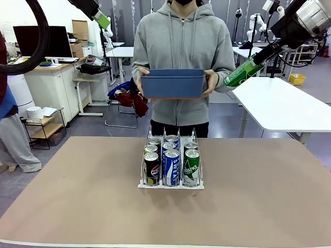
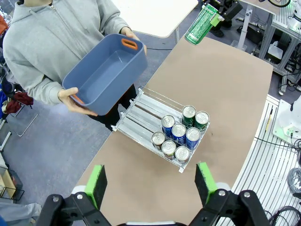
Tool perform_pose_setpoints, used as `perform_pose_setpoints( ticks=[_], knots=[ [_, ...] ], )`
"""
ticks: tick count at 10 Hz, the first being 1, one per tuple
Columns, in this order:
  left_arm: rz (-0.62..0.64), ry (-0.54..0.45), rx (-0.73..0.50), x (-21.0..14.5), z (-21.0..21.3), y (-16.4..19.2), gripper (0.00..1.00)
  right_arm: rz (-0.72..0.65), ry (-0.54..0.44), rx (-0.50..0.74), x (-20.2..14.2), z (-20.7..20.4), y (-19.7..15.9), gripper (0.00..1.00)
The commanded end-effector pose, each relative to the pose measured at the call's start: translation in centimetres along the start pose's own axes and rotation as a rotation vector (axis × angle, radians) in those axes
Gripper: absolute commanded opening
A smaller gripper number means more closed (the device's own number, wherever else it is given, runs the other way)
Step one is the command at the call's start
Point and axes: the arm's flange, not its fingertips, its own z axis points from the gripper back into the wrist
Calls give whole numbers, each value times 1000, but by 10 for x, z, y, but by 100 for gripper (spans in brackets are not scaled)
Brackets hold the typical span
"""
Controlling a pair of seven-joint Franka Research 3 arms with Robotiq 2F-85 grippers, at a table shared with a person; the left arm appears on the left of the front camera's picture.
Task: Fill the beverage cans into the dispenser.
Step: Place the picked Sprite in the line of the Automatic Can Dispenser with the same cans.
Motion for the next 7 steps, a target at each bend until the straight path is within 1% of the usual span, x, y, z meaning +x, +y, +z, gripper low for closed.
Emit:
perform_pose_setpoints(
  ticks=[1, 2, 3, 4, 5, 6, 7],
  knots=[
    [4, -4, -13, -7, 0, -2, 100, 18, -4, 1, 0, 2, 1, 0],
    [4, -4, -13, -7, 0, -2, 100, 0, 0, 0, 0, 0, 0, 58],
    [4, -4, -13, -7, 0, -2, 100, 9, 22, 21, -5, 6, 9, 58],
    [4, -4, -13, -7, 0, -2, 100, 31, 84, 51, -13, 20, 19, 58],
    [4, -4, -13, -7, 0, -2, 100, 89, 131, 71, -21, 28, 27, 58],
    [4, -4, -13, -7, 0, -2, 100, 135, 157, 65, -33, 34, 42, 58],
    [4, -4, -13, -7, 0, -2, 100, 184, 156, 80, -47, 41, 56, 58]
  ],
)
